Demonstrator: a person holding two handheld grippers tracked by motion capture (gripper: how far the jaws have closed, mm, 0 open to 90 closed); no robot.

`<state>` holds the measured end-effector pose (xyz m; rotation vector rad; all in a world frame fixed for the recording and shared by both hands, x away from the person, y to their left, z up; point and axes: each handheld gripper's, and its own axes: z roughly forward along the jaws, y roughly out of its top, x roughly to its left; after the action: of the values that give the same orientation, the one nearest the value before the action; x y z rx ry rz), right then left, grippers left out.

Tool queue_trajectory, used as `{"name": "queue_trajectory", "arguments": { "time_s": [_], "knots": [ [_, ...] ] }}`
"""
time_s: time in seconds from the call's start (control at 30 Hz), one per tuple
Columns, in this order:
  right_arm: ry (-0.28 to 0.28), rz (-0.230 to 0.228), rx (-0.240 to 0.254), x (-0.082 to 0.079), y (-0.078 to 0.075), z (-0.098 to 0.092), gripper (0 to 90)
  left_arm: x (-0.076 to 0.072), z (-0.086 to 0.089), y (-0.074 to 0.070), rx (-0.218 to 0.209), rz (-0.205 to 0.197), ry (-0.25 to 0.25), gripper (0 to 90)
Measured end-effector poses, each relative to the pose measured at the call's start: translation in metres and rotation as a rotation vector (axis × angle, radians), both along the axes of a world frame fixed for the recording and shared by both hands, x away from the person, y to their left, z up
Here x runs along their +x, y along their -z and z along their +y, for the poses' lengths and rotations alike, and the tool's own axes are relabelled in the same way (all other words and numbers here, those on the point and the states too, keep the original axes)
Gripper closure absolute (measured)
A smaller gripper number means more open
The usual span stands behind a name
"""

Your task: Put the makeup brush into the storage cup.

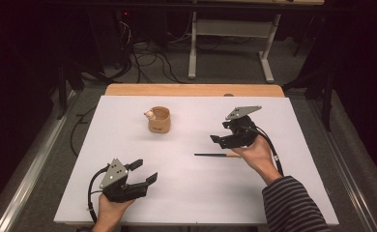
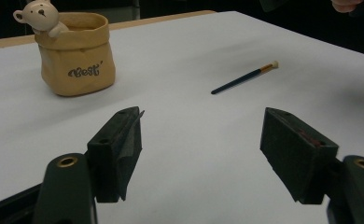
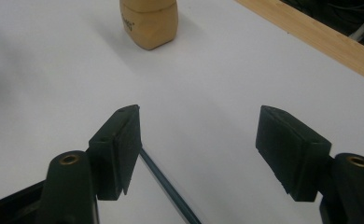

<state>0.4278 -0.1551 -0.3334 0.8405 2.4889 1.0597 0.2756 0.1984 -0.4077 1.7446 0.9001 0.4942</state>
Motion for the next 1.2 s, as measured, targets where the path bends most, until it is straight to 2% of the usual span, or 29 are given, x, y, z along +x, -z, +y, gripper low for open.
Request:
{"name": "queue_trajectory", "arguments": {
  "time_s": [0.53, 0.67, 1.07, 1.2],
  "knots": [
    [-0.029, 0.039, -0.082, 0.002, -0.0036, 0.0032, 36.2, 0.0, -0.0005, 0.0001, 0.008, 0.0, 0.006, 29.9],
    [-0.057, 0.04, -0.116, 0.0028, -0.0054, 0.0046, 38.0, -0.0003, -0.0005, 0.0, 0.01, 0.002, 0.008, 30.3],
    [-0.075, 0.084, -0.18, 0.0062, -0.0087, 0.0069, 38.9, -0.0004, -0.0005, -0.0001, 0.011, 0.001, 0.007, 30.9],
    [-0.088, 0.107, -0.226, 0.0075, -0.009, 0.0087, 39.5, -0.0005, -0.0005, -0.0002, 0.01, 0.001, 0.006, 30.8]
  ]
}}
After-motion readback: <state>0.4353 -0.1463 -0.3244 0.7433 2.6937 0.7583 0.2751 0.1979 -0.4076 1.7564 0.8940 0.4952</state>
